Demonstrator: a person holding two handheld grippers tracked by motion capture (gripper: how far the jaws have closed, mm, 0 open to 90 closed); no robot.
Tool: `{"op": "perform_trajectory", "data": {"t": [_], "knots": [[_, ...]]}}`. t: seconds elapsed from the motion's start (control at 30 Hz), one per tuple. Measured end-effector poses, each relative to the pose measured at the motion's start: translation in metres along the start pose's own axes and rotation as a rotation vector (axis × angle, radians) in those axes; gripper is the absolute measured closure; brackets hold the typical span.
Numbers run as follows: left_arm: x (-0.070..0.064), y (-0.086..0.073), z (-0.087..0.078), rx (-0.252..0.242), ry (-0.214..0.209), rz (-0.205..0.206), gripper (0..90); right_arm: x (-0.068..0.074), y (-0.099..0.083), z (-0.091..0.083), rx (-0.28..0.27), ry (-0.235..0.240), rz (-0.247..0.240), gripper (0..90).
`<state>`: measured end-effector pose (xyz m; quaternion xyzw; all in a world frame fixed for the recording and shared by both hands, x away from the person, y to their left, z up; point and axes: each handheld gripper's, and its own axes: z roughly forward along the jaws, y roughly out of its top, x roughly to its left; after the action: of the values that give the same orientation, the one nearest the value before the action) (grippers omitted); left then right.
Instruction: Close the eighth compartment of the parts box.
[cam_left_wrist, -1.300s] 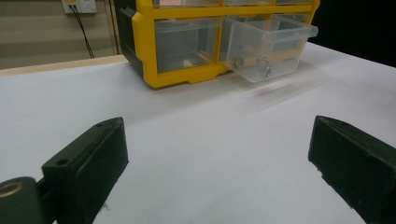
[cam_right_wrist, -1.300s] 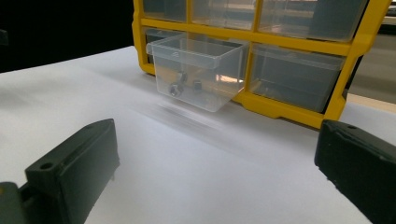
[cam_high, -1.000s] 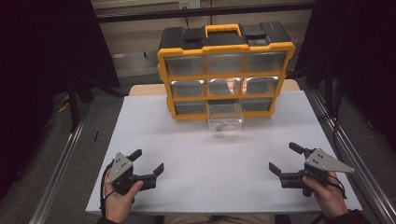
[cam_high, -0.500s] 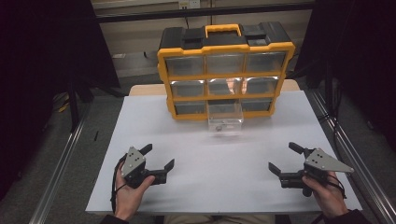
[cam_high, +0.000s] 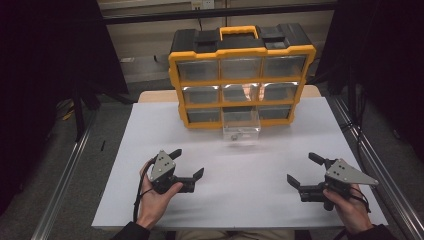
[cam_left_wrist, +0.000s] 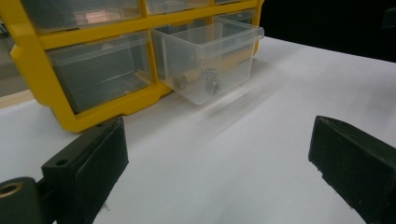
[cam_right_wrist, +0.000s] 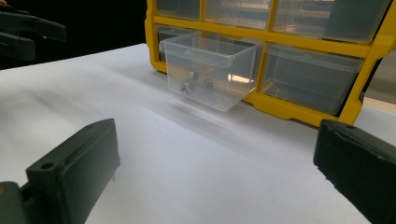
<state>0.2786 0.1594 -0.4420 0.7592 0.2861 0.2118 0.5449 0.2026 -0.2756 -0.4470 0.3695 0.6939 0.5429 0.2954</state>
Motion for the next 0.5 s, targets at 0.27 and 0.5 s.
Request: {"op": "perform_trajectory", "data": {"t": [0.27,0.5], "knots": [[-0.001,0.007,0.018,-0.003,-0.028,0.006,3.3,0.0,0.0,0.0,0.001,0.003,-0.001,0.0],[-0.004,0.013,0.036,0.009,-0.042,0.014,3.4,0.0,0.0,0.0,0.003,0.004,-0.001,0.0]]}}
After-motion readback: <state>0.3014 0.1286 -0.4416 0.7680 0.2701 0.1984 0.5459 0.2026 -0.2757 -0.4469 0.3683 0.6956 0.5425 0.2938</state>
